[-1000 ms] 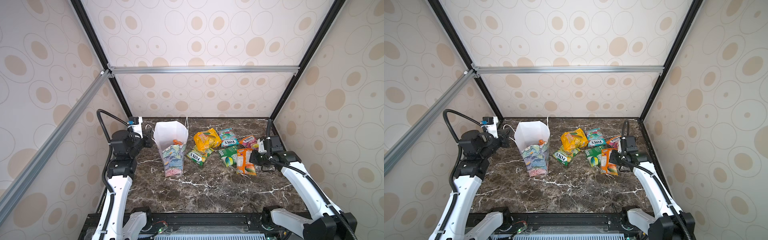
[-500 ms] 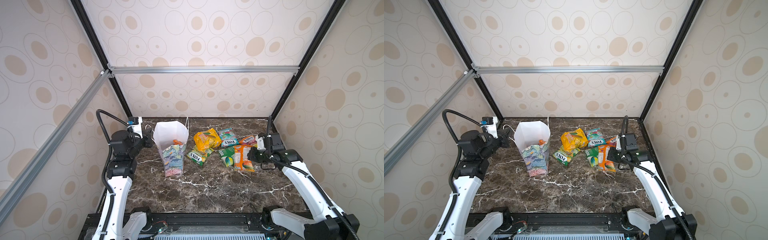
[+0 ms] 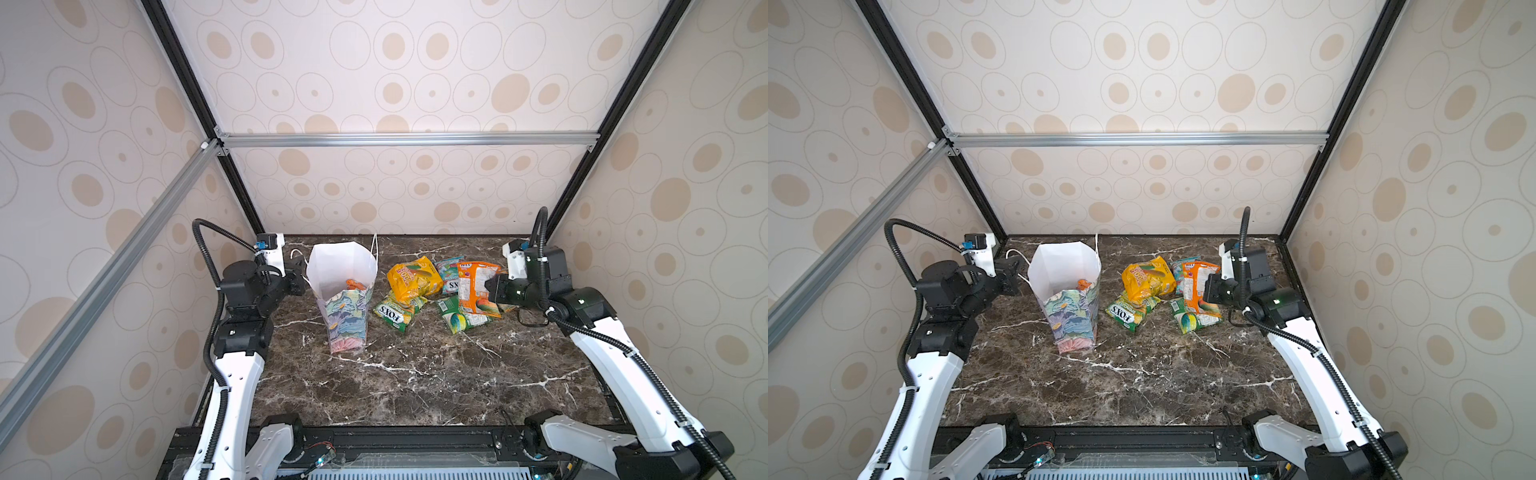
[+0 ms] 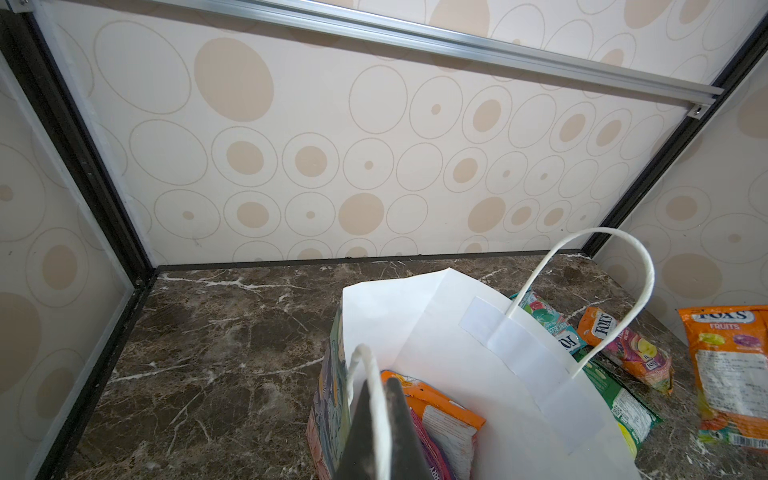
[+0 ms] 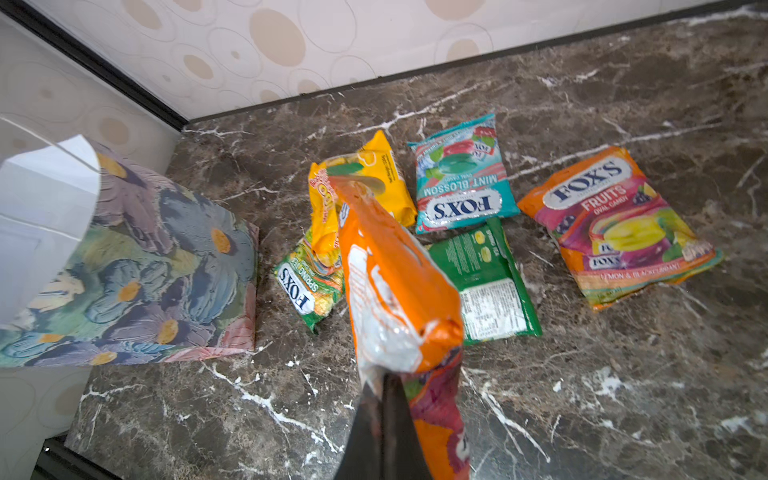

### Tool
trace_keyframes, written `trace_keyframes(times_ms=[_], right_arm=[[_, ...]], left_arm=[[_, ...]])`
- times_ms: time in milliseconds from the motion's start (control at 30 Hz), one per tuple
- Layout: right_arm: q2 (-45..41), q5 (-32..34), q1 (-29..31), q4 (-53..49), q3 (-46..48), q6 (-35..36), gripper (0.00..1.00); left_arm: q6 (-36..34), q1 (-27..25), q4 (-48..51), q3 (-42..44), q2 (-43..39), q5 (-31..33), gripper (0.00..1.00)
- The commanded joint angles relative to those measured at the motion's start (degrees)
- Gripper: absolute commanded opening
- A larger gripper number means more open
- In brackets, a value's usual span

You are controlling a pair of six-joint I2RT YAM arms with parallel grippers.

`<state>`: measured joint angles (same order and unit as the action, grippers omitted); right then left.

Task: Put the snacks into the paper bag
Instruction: 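Lift the orange packet with the right gripper and raise it high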

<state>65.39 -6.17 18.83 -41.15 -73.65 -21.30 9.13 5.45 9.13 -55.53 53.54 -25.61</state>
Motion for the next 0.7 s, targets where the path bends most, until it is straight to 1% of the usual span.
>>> trace_keyframes(times_ms=[0, 67, 167, 333, 667], right_arm=[[1.5, 3.0, 3.2, 3.1, -4.9, 1.9, 0.0], [2.4, 5.3, 6.3, 3.7, -7.5, 3.2, 0.0], [5.0, 4.5, 8.9, 3.5, -12.3, 3.7, 0.0], [8.3, 5.0, 12.2, 3.5, -18.8, 5.2, 0.0], [14.2, 5.8, 17.3, 3.4, -28.4, 7.1, 0.0]], left_arm=[[-1.2, 0.5, -0.7, -1.6, -1.1, 0.0, 0.0], [-1.2, 0.5, -0.7, -1.6, -1.1, 0.1, 0.0], [-1.2, 0.5, -0.7, -1.6, -0.9, 0.1, 0.0], [-1.2, 0.5, -0.8, -1.5, -1.2, 0.3, 0.0], [-1.3, 0.5, -0.8, -1.5, -1.5, 0.3, 0.0]])
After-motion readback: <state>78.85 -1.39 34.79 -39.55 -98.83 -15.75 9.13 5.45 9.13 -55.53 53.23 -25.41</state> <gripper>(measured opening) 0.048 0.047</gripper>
